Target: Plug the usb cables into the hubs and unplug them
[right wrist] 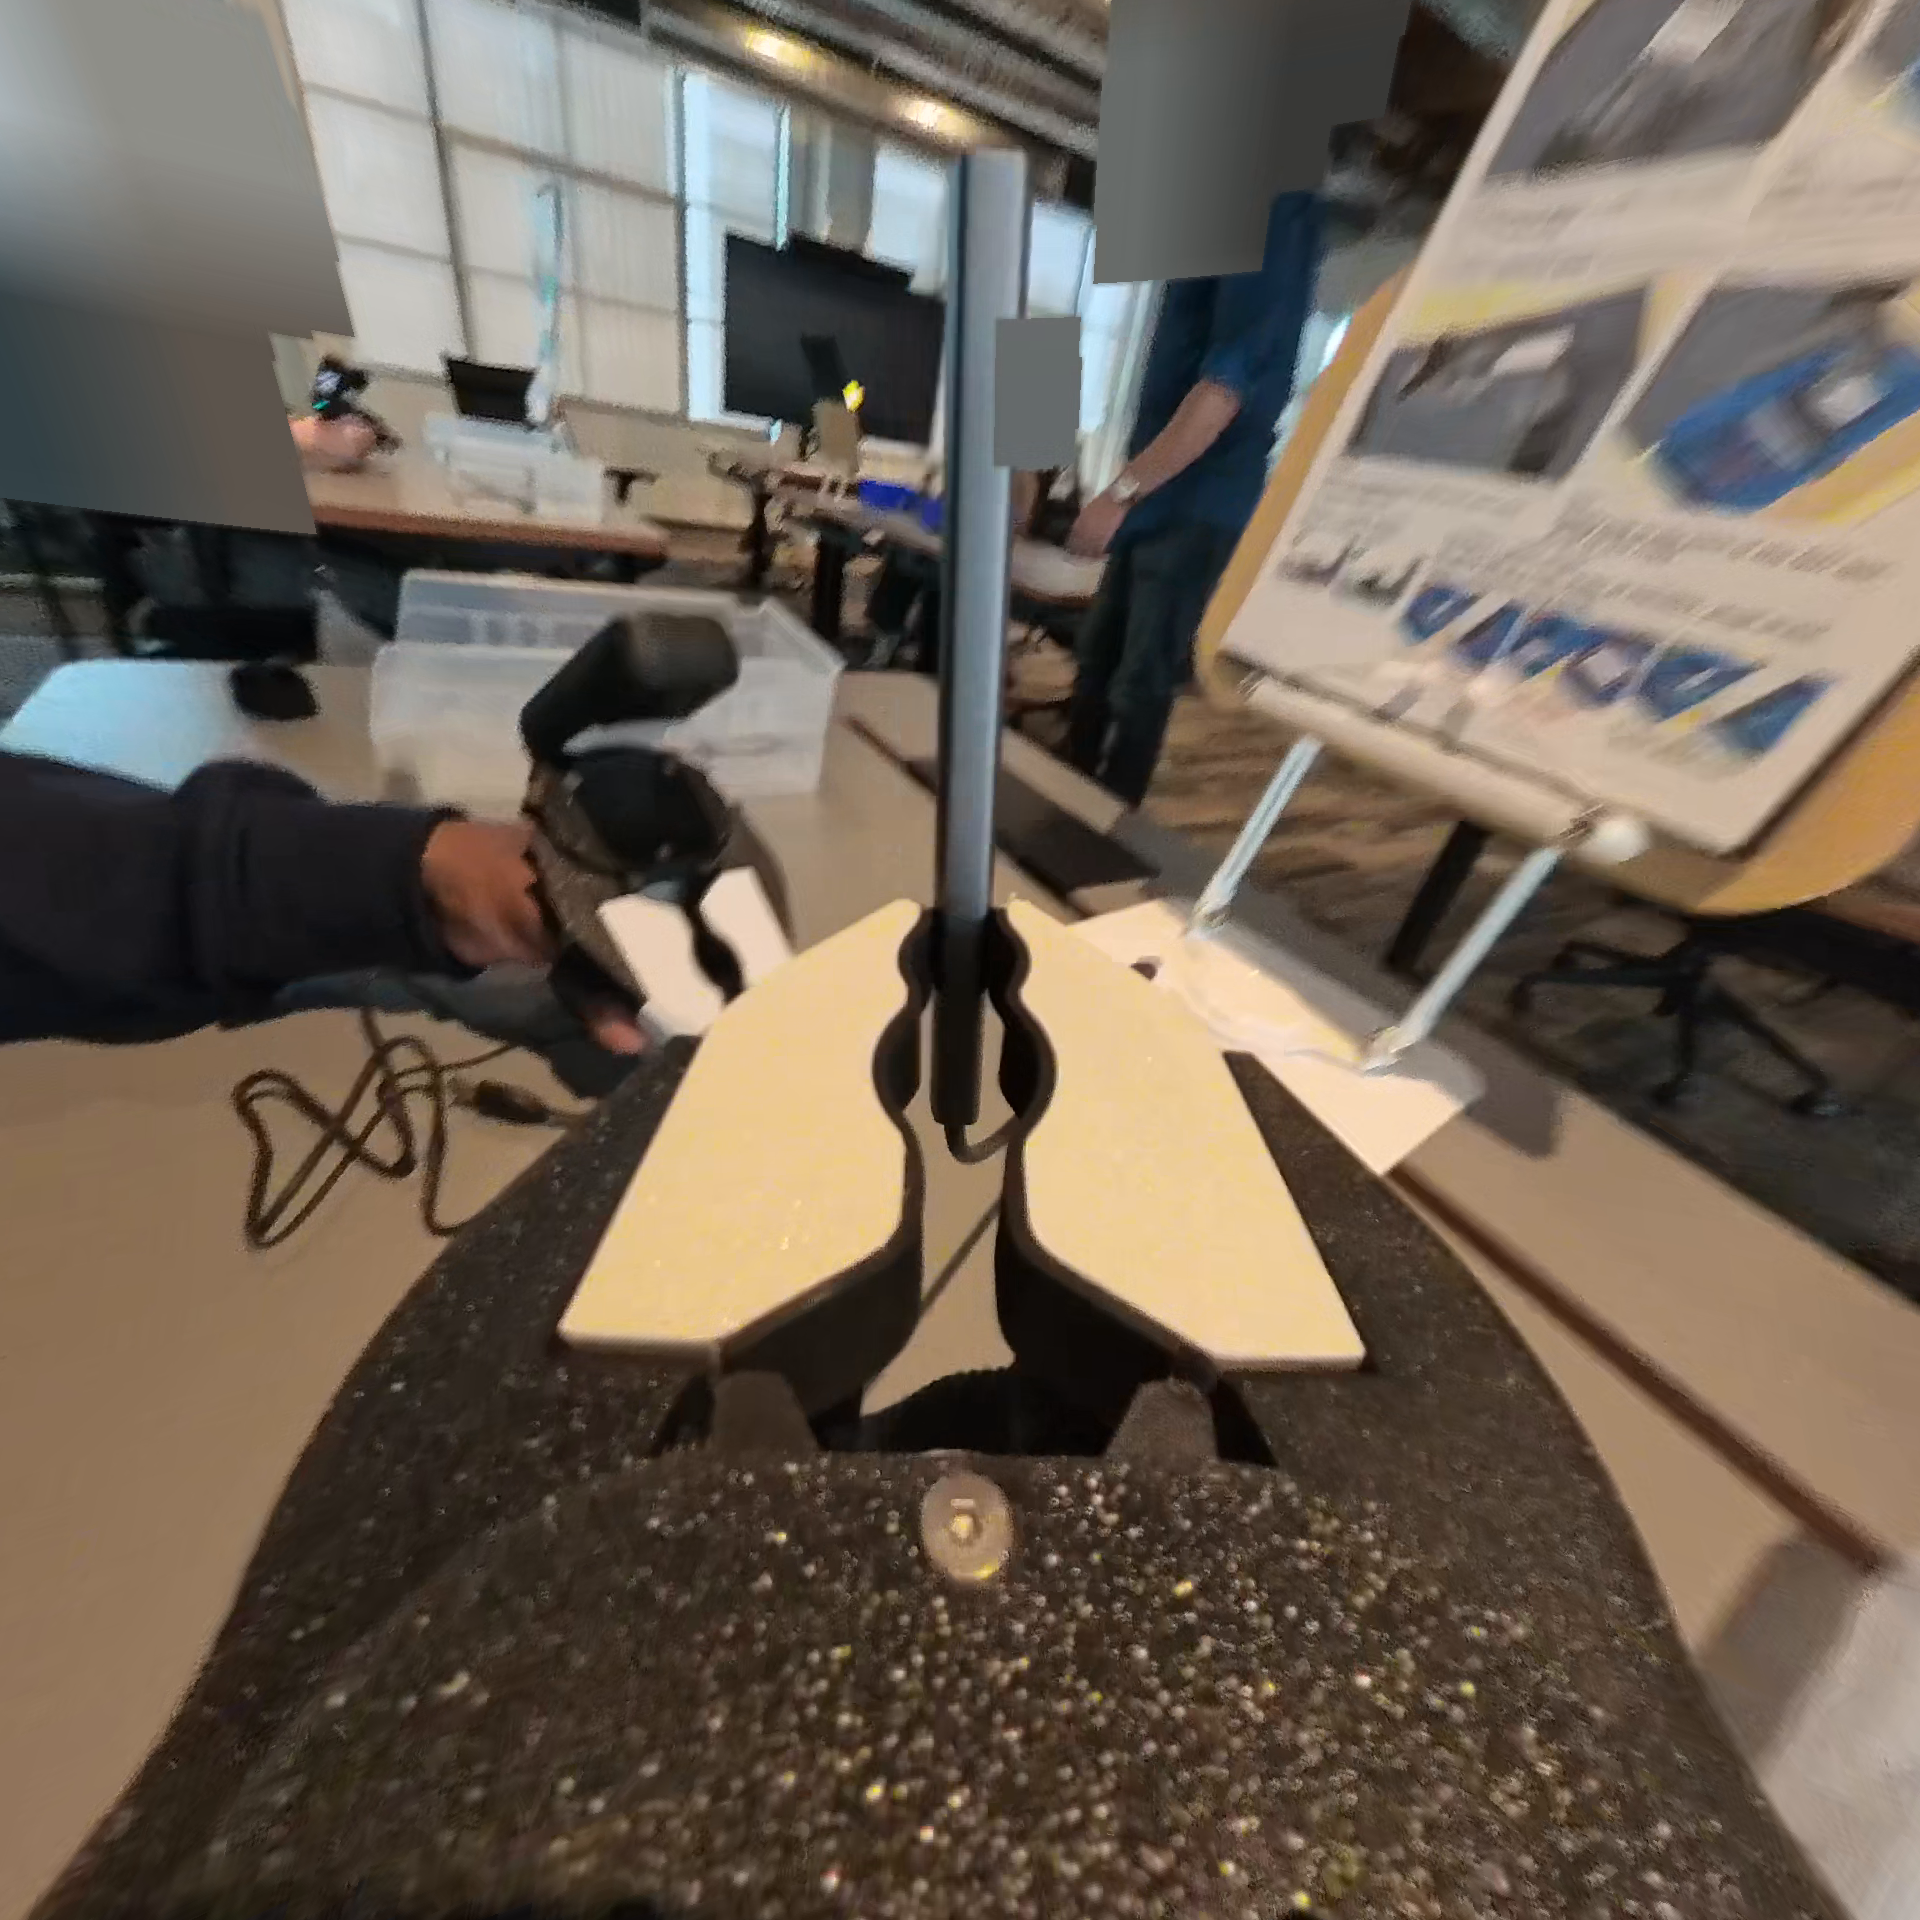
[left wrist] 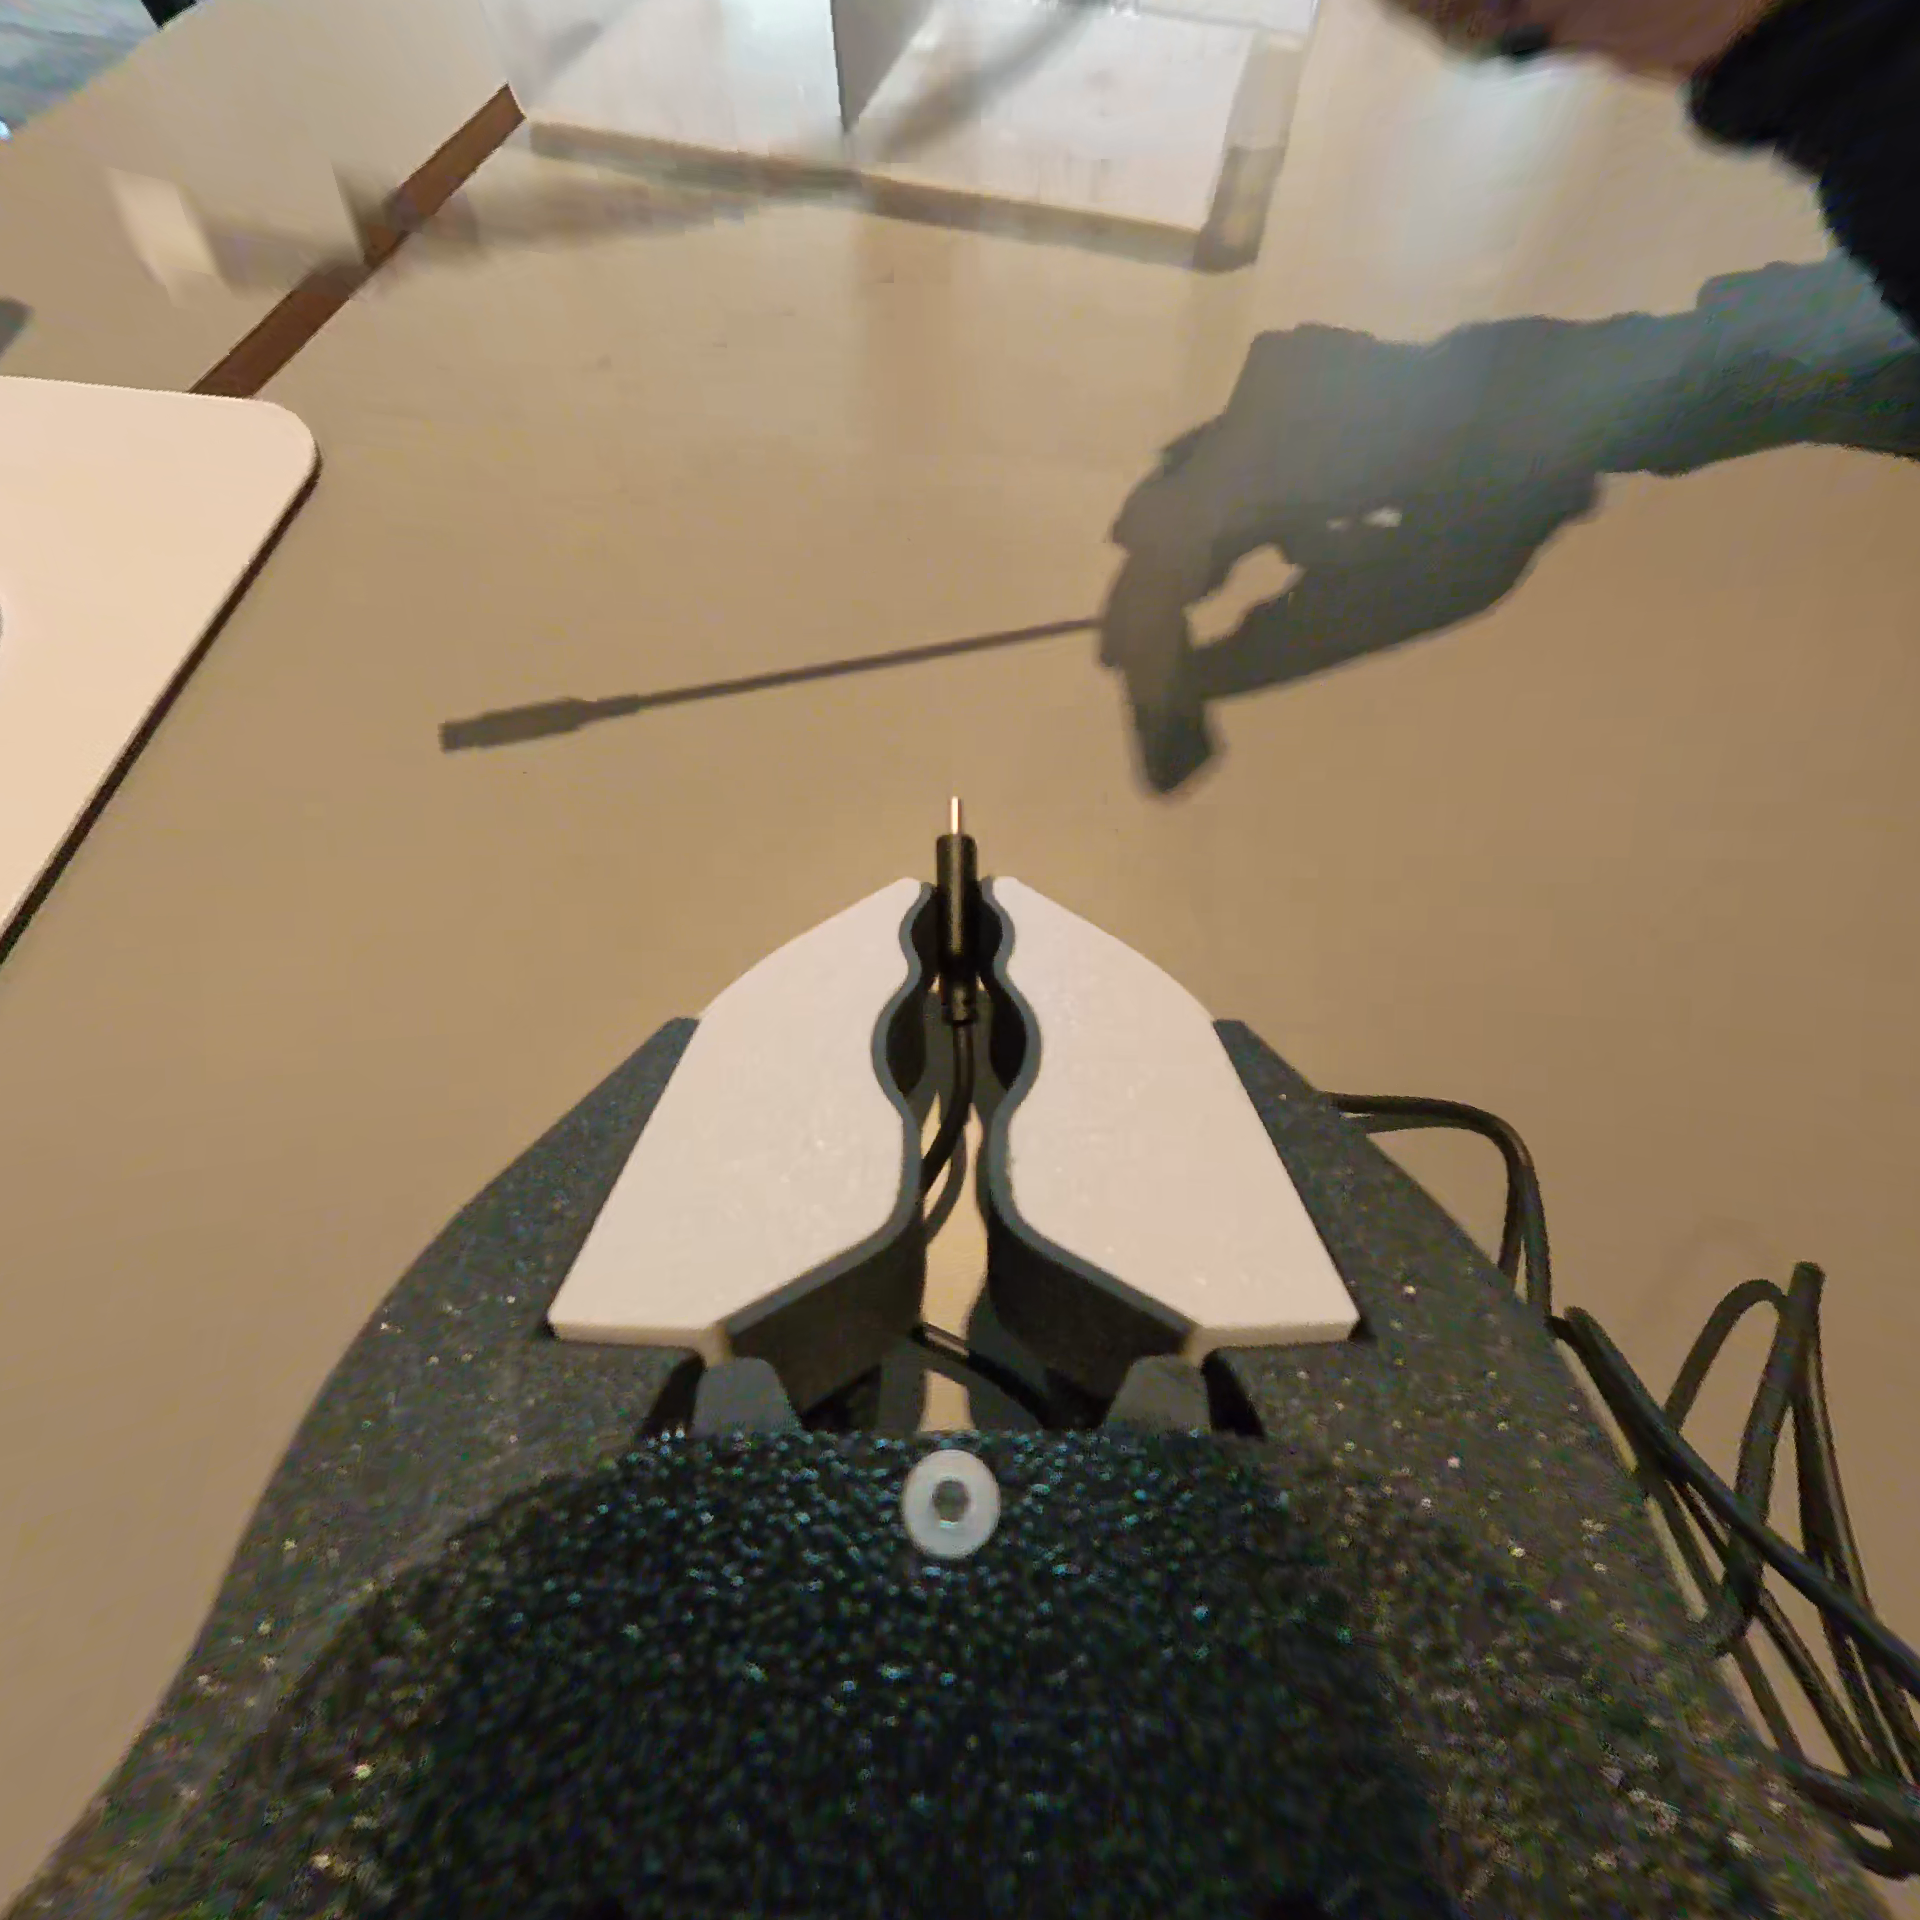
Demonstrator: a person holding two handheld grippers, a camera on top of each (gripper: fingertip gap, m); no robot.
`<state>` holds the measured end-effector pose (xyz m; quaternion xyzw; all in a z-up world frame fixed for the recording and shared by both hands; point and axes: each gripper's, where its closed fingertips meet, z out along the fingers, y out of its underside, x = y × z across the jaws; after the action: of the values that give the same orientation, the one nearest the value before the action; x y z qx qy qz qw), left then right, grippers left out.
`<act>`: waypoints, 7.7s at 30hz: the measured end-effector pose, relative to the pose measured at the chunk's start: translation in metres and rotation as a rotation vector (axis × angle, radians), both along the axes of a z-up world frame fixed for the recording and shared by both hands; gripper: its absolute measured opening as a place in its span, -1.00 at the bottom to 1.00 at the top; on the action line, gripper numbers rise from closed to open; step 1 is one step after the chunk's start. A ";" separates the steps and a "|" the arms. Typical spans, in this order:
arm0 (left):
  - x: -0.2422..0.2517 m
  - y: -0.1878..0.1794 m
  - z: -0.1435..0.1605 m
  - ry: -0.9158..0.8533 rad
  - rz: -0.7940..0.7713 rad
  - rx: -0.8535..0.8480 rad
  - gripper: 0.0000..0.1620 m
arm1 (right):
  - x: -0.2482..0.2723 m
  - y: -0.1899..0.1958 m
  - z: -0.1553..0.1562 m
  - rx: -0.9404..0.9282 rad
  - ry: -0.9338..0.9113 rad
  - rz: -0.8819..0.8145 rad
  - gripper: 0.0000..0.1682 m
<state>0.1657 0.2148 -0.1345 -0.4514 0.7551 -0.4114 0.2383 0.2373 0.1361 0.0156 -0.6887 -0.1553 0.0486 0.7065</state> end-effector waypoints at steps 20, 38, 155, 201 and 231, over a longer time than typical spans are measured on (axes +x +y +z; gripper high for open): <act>-0.002 -0.004 -0.009 0.044 -0.018 0.057 -0.93 | 0.276 -0.056 -0.004 -0.337 -0.384 -0.286 -0.89; -0.003 -0.005 -0.013 0.058 -0.028 0.077 -0.92 | 0.316 -0.052 -0.114 -1.114 -0.538 -0.254 -0.88; -0.024 -0.058 0.166 -0.764 -0.135 -0.464 -0.92 | -0.166 0.056 -0.108 -0.471 0.304 0.306 -0.82; -0.016 0.065 0.114 -0.636 0.121 -0.853 -0.53 | 0.083 -0.019 0.179 -0.027 -0.600 -0.740 -0.97; -0.015 0.058 0.111 -0.614 0.108 -0.812 -0.63 | 0.270 -0.140 0.081 -0.234 -0.484 -1.204 -0.97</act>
<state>0.1507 0.2726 -0.0239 -0.4044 0.4049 -0.7724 0.2755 0.5069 -0.0036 0.0964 -0.7190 0.1090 -0.4949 0.4757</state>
